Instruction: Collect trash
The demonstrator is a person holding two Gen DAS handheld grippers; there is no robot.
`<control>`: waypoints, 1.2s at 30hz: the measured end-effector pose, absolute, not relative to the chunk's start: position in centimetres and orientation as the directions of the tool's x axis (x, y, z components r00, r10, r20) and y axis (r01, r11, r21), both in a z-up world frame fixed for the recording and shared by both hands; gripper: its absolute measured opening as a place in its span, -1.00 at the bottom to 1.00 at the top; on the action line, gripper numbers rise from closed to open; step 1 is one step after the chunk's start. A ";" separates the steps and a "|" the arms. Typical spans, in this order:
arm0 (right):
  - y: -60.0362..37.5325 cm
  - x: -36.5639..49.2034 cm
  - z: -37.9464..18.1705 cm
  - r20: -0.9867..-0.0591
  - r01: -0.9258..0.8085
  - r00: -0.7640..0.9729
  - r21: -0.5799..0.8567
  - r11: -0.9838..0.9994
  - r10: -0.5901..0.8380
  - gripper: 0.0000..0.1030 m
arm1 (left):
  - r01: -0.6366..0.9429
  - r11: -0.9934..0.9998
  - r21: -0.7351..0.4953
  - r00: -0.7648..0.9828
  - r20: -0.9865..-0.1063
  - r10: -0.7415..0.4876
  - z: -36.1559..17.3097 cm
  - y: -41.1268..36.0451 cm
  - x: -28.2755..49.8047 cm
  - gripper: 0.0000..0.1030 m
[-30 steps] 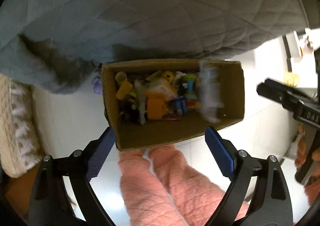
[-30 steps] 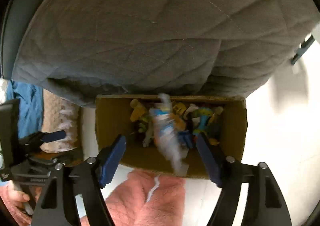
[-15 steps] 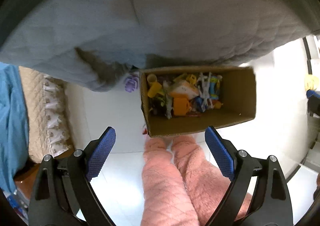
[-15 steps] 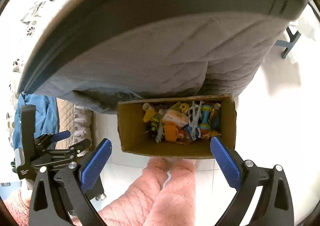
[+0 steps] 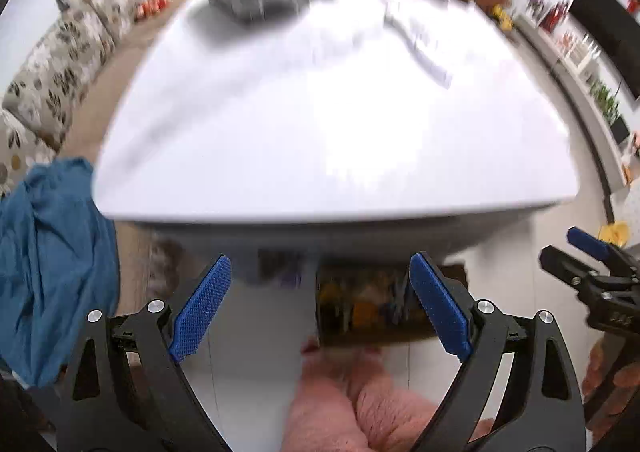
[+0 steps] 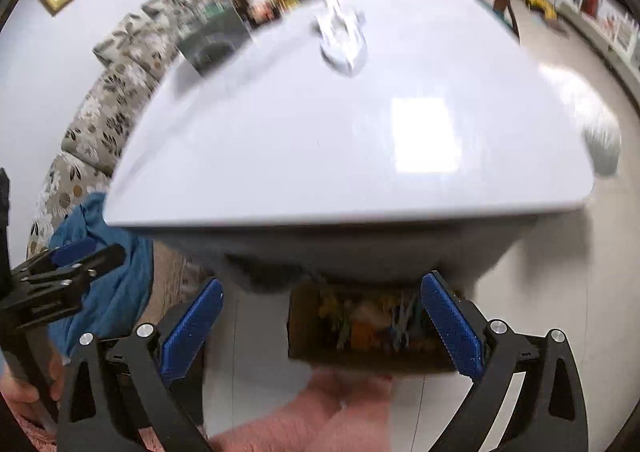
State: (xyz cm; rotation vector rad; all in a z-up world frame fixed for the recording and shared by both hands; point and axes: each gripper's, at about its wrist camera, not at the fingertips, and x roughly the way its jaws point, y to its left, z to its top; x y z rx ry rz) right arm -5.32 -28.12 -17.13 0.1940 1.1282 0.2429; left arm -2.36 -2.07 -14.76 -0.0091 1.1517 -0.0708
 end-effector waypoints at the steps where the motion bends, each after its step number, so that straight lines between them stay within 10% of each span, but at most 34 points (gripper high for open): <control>1: -27.8 -5.0 -15.7 -0.854 -0.100 0.437 0.265 0.959 0.282 0.90 | 0.044 0.999 -0.031 0.432 -0.900 -0.047 -13.5 -2.0 -2.2 0.72; 15: -25.3 -5.7 -0.2 -0.641 -0.209 0.720 0.163 0.964 0.265 0.90 | -0.030 0.999 -0.032 0.709 -0.705 -0.001 0.8 -1.4 -2.8 0.74; 36: -25.8 -7.1 3.4 -0.584 -0.186 0.775 0.155 0.970 0.242 0.90 | -0.052 0.999 0.003 0.738 -0.674 0.040 3.8 -1.8 -4.9 0.74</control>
